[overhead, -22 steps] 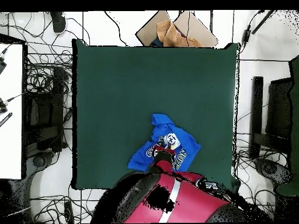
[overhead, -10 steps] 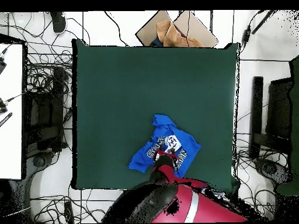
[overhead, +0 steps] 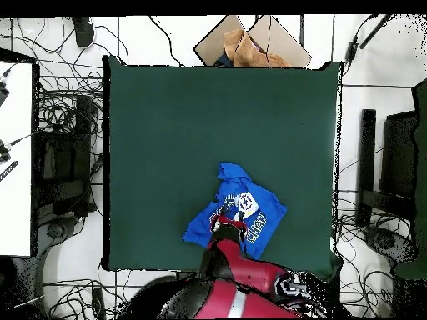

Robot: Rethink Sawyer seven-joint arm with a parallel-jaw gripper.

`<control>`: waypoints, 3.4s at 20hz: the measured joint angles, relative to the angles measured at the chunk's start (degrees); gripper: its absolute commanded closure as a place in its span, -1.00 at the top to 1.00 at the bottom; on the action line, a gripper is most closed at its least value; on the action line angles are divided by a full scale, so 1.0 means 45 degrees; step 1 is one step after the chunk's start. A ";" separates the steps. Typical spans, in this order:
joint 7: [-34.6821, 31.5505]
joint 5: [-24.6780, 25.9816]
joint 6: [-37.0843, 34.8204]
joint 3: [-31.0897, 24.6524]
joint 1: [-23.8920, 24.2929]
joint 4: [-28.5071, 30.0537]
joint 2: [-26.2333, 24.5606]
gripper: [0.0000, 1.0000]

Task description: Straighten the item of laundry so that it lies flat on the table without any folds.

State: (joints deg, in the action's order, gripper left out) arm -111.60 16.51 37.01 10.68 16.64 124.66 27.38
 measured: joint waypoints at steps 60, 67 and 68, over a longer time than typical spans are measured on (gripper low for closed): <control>0.0000 -0.4138 0.8922 0.2192 -0.0903 -0.0369 -0.5010 1.00; -0.0001 -0.4450 0.9025 0.2190 -0.0653 -0.0511 -0.5444 1.00; -0.0003 -0.4450 0.9025 0.2190 -0.0609 -0.0547 -0.5521 1.00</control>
State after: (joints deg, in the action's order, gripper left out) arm -111.61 -3.51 77.62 20.54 13.90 122.19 2.53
